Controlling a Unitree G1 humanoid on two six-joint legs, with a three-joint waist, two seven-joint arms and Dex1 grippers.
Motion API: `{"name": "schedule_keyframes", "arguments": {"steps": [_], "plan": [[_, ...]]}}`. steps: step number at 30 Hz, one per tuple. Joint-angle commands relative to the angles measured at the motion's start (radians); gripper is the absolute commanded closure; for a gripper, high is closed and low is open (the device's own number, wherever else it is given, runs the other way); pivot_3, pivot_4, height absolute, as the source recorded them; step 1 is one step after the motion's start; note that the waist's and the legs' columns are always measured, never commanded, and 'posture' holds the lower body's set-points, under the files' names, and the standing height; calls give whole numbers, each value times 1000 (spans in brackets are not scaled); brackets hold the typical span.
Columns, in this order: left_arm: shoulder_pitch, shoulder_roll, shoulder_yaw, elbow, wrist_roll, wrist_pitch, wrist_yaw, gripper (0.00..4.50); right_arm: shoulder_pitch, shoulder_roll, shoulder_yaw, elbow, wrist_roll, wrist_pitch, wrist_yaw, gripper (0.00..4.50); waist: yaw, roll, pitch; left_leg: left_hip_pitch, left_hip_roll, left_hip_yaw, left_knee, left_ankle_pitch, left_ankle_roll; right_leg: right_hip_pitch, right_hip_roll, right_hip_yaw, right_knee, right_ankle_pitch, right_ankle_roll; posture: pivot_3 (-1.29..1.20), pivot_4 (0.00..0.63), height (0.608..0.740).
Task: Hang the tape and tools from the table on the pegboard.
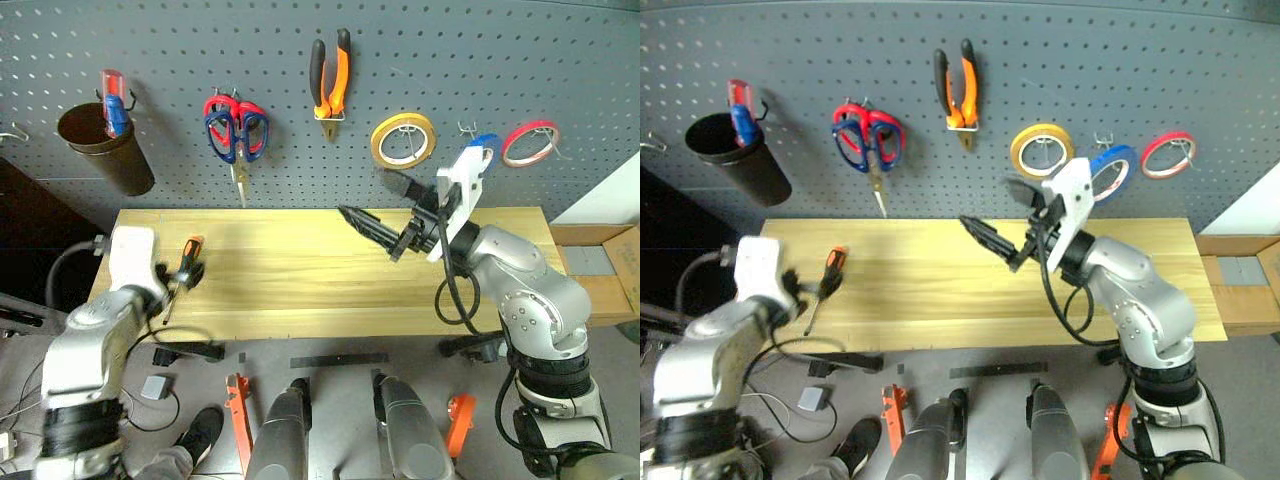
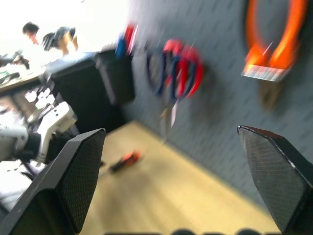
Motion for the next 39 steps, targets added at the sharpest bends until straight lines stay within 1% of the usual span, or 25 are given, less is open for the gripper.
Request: {"name": "schedule_keyframes", "arguments": {"steps": [1, 4, 8, 10, 14, 18, 21, 24, 26, 29, 31, 33, 36, 39], "plan": [[-52, 44, -67, -14, 10, 59, -29, 52, 5, 12, 56, -18, -22, 1, -3, 0, 19, 0, 0, 0, 0, 0, 1, 0, 0, 0, 0, -1, -1, 0, 0, -55, 315, 740], [-128, 43, -73, 84, 30, 41, -17, 52, 22, 13, 84, -15, -41, 11, -17, 0, 35, 0, 0, 0, 0, 0, 2, 1, -1, 3, 0, -1, -3, -1, 5, -62, 325, 740], [-215, 58, -79, 149, 30, 68, -37, 52, 43, 0, 112, -26, -65, 23, -14, 0, 35, -1, 0, 0, 0, -1, 1, 1, -2, 3, -1, 1, -4, 0, 5, -65, 333, 740], [-287, 91, -100, 232, 44, 69, -65, 52, 49, 2, 122, -33, -70, 30, -15, 0, 34, -1, 0, 0, 0, -1, 0, 1, -2, 1, -1, 1, -4, 2, 1, -61, 336, 740], [-403, 143, -166, 405, 82, 39, -118, 52, 49, 9, 125, -36, -76, 40, -16, 0, 30, -1, 0, -1, 0, 1, -3, 1, -2, -1, 0, -1, -3, 2, 1, -59, 343, 740], [-509, 161, -214, 595, 133, -20, -140, 52, 42, 11, 122, -36, -77, 48, -18, 0, 23, -1, 0, -1, -1, 1, -3, 1, -2, -1, 0, 0, -3, 2, 1, -54, 352, 740], [-596, 155, -288, 796, 203, -129, -165, 52, 40, 9, 118, -41, -74, 56, -19, 0, 19, -3, 1, -1, -1, 2, -3, 1, -2, -2, 0, -1, -3, 2, 1, -61, 360, 740], [-650, 142, -310, 902, 242, -205, -151, 52, 38, 9, 108, -53, -64, 69, -23, 0, 17, -5, 3, -2, -1, 2, -3, 1, -2, -2, 0, -1, -2, 2, 1, -60, 363, 740], [-681, 126, -316, 967, 273, -267, -108, 52, 31, 14, 101, -56, -58, 76, -26, 0, 17, -6, 3, -4, -1, 2, -2, 1, -2, -4, 0, -1, -2, 2, 1, -61, 368, 740], [-718, 107, -314, 1038, 298, -320, -62, 52, 21, 24, 92, -58, -52, 84, -31, 0, 17, -6, 3, -15, 0, 1, 2, 1, -2, -14, 0, -1, 1, 2, 0, -60, 371, 740], [-734, 93, -326, 1078, 319, -358, -49, 52, 12, 35, 84, -60, -47, 90, -37, 0, 17, -7, 3, -15, -1, 1, 2, 1, -1, -14, -1, -1, 2, 2, 0, -62, 378, 740], [-748, 76, -314, 1107, 312, -376, -51, 52, 7, 41, 76, -65, -42, 99, -41, 0, 16, -7, 3, -15, -1, 1, 2, 1, -1, -14, -1, -1, 2, 2, 0, -61, 381, 740], [-752, 56, -292, 1086, 277, -347, -115, 52, 5, 42, 73, -71, -37, 108, -46, 0, 16, -8, 4, -15, -1, 1, 2, 1, -1, -14, -1, -2, 2, 2, 0, -64, 384, 740], [-724, 53, -285, 1036, 261, -301, -147, 52, 6, 39, 71, -71, -33, 111, -48, 0, 16, -8, 4, -15, -1, 1, 2, 1, -1, -14, 0, -2, 2, 2, 1, -60, 385, 740]]}}
